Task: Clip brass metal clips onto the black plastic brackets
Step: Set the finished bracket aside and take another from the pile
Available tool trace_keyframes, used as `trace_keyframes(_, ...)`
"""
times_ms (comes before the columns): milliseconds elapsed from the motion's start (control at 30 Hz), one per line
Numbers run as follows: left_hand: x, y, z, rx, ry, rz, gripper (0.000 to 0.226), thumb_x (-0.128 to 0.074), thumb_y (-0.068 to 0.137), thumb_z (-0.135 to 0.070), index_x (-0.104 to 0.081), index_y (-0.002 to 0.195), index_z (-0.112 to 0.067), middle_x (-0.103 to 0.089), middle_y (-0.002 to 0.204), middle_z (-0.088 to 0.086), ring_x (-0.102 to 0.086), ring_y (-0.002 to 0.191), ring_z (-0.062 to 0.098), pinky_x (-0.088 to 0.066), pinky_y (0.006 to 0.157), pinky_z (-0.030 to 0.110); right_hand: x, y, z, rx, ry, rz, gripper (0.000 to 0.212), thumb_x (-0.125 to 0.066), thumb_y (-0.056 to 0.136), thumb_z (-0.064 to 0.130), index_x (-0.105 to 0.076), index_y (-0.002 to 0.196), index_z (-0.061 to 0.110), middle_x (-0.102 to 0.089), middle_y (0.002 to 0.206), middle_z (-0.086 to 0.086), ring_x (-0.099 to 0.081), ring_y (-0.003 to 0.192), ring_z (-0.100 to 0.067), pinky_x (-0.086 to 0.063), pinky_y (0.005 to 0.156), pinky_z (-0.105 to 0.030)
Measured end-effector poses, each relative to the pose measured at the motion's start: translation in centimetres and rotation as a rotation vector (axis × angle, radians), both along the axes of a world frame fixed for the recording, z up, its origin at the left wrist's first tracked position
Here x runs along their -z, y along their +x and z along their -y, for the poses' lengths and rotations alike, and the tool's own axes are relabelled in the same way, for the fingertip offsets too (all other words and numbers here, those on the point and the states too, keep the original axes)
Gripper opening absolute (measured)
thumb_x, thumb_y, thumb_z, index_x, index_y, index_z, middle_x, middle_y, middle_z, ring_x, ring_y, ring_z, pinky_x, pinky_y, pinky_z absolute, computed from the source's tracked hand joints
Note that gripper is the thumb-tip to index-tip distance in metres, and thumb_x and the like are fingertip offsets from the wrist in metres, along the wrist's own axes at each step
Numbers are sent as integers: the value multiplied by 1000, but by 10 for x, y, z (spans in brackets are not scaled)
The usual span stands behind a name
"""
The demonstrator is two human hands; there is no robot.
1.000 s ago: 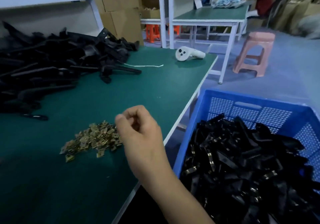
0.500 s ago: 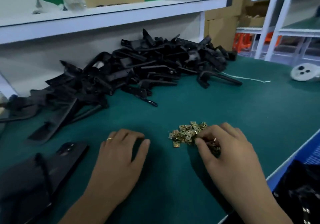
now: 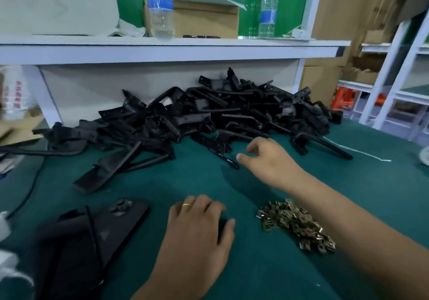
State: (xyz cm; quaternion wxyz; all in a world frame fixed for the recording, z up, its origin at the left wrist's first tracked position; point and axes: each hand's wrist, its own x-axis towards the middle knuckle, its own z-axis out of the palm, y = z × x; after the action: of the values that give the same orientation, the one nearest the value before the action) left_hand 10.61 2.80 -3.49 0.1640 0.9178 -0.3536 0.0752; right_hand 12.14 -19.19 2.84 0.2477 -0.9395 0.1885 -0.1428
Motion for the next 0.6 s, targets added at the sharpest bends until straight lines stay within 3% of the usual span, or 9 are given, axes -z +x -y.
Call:
trace_keyframes(100, -1, 2, 1, -25, 15, 17, 68, -7, 89, -68, -58, 124, -43, -49, 114, -24, -40, 121, 5, -21, 117, 38, 3, 46, 32, 100, -228, -48, 55, -71, 92, 40, -46, 132, 10, -40, 139, -14, -38, 129, -35, -43, 104, -43)
trace_keyframes(167, -1, 3, 1, -38, 21, 29, 67, -7, 90, -66, -60, 122, -41, -51, 112, -23, -42, 121, 7, -19, 119, 43, 4, 66, 58, 145, -488, -116, 80, -78, 83, 38, -33, 142, 9, -30, 149, -18, -29, 138, -38, -42, 107, -47)
trace_keyframes(233, -1, 3, 2, -44, 19, 47, 64, -13, 92, -63, -65, 118, -37, -56, 110, -18, -48, 119, 12, -24, 119, 47, 2, 85, 81, 134, -634, -191, 106, -83, 76, 39, -14, 153, 16, -13, 161, -15, -13, 150, -38, -36, 113, -54)
trace_keyframes(300, -2, 4, 4, -53, 13, 90, 53, -27, 94, -58, -72, 106, -33, -62, 101, -13, -58, 108, 17, -38, 113, 52, -5, 107, 94, 126, -620, -278, 120, -83, 73, 36, 1, 158, 26, 2, 167, -10, 2, 155, -36, -30, 117, -59)
trace_keyframes(367, -1, 3, 5, -49, 20, 152, 44, -39, 91, -54, -75, 92, -29, -64, 87, -9, -64, 92, 19, -51, 100, 54, -9, 128, 98, 110, -596, -386, 127, -83, 70, 33, 8, 159, 33, 11, 169, -8, 9, 156, -37, -25, 118, -62)
trace_keyframes(467, 4, 4, 6, -57, 26, 237, 42, -44, 86, -55, -75, 82, -27, -64, 79, -6, -65, 81, 20, -57, 90, 54, -8, 159, 98, 92, -656, -448, 130, -83, 70, 30, 13, 158, 41, 18, 169, -7, 12, 156, -41, -25, 116, -66)
trace_keyframes(600, 9, 9, 9, -66, 53, 287, 43, -47, 81, -58, -75, 79, -26, -64, 79, -3, -66, 79, 22, -59, 87, 54, 5, 191, 99, 19, -679, -396, 118, -75, 80, 23, 12, 156, 51, 12, 171, 0, -1, 156, -43, -29, 114, -68)
